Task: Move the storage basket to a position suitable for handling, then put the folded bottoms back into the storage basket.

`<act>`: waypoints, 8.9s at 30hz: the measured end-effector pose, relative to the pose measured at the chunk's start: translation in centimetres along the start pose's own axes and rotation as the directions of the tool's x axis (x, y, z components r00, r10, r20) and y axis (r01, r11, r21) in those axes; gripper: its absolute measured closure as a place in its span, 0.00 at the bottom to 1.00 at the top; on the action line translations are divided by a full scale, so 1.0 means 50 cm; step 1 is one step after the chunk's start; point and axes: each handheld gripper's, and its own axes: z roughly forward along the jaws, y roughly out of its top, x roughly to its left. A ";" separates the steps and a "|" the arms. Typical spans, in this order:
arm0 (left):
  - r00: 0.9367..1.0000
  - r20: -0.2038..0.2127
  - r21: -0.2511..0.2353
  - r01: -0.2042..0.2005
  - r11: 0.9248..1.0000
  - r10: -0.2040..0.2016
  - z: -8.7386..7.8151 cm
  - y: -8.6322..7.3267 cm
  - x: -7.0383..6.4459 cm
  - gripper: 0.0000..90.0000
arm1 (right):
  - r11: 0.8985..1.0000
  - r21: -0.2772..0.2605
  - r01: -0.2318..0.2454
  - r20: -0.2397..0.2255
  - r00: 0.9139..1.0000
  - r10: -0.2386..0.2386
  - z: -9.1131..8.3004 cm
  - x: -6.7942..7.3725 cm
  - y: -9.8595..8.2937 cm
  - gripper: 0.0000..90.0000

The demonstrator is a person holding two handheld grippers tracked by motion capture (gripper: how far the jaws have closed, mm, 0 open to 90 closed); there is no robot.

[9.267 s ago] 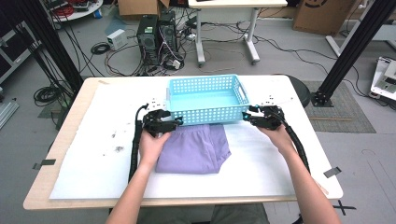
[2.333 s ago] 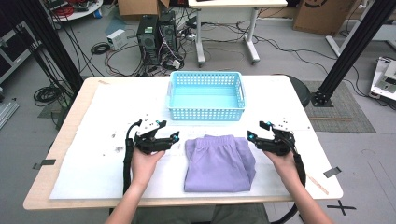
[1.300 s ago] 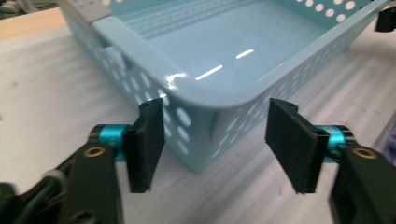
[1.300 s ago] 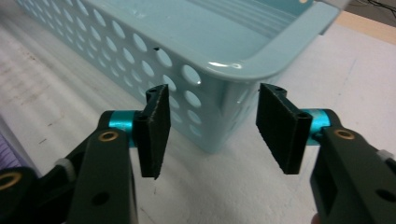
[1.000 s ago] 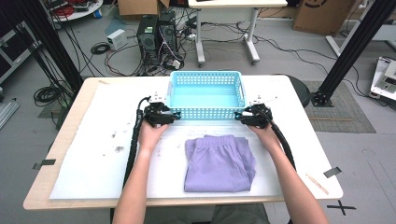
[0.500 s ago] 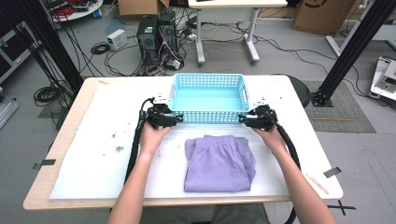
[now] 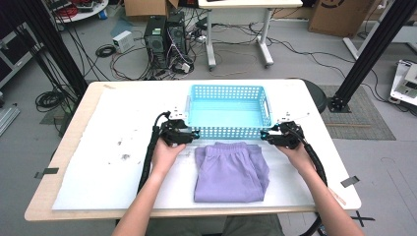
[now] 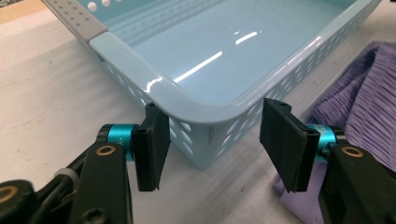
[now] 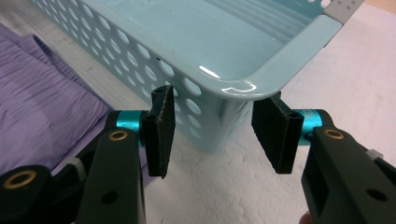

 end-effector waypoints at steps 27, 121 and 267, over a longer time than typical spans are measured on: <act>1.000 -0.002 -0.043 -0.004 0.999 0.004 -0.010 -0.024 -0.024 0.46 | 0.999 -0.032 -0.030 0.009 0.999 0.031 -0.009 0.013 -0.021 0.56; 0.990 0.084 -0.042 0.115 0.992 -0.111 -0.115 -0.138 -0.193 0.36 | 0.987 -0.036 -0.158 -0.006 0.988 0.157 -0.100 0.222 -0.116 0.24; 0.988 -0.147 -0.247 0.014 0.969 -0.051 -0.090 0.089 0.028 0.42 | 0.989 -0.137 -0.063 0.175 0.981 0.087 -0.056 -0.023 0.135 0.38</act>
